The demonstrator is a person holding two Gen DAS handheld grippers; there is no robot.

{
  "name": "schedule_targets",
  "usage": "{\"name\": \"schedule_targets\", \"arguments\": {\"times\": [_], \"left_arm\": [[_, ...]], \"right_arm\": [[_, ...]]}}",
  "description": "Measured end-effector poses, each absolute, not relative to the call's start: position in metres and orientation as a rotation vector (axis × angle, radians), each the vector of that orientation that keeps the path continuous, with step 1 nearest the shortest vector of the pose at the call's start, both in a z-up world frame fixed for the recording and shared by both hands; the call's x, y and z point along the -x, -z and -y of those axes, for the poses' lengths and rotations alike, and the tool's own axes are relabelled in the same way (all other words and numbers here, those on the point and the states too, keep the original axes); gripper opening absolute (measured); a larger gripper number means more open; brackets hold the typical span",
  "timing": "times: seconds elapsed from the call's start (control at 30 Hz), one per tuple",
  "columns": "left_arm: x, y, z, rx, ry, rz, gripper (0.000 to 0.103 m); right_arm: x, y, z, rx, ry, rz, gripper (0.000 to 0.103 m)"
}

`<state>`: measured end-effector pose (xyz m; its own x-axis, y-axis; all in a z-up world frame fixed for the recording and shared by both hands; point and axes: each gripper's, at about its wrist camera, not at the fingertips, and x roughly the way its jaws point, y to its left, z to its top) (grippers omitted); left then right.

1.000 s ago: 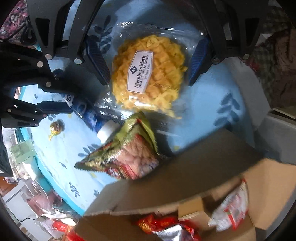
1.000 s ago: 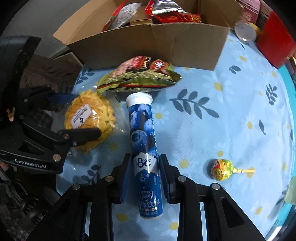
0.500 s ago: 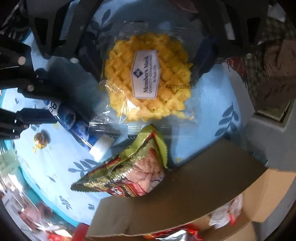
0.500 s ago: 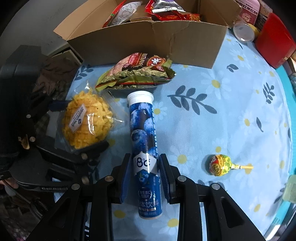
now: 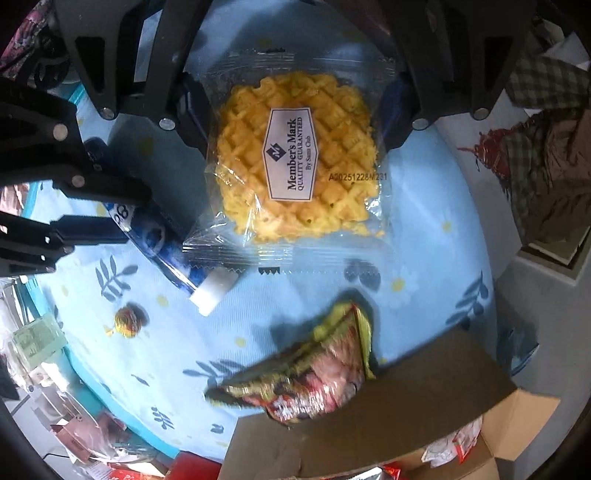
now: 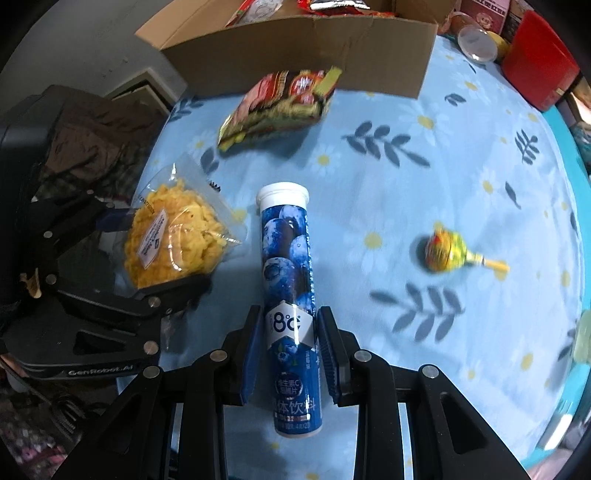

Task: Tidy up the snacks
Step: 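Grasp the wrapped waffle with the left tool while the right tool grasps the blue drink tube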

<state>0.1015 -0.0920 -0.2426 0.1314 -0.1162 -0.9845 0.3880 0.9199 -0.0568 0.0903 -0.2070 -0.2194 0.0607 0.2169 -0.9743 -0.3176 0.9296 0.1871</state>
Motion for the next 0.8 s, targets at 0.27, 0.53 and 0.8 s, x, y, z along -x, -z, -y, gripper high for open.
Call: {"name": "schedule_targets", "arguments": {"times": [0.27,0.53,0.8], "left_arm": [[-0.096,0.245,0.096,-0.23,0.304,-1.32,0.076],[-0.089,0.236,0.091,-0.165,0.286,-1.314,0.071],[-0.074,0.211,0.085,-0.078,0.286,-1.297,0.071]], "right_arm": [[-0.086,0.237,0.19,0.153,-0.381,-1.465,0.03],[-0.081,0.236,0.187,0.114,-0.398,-1.45,0.028],[-0.064,0.219,0.189,0.096,-0.422,-1.425,0.028]]}}
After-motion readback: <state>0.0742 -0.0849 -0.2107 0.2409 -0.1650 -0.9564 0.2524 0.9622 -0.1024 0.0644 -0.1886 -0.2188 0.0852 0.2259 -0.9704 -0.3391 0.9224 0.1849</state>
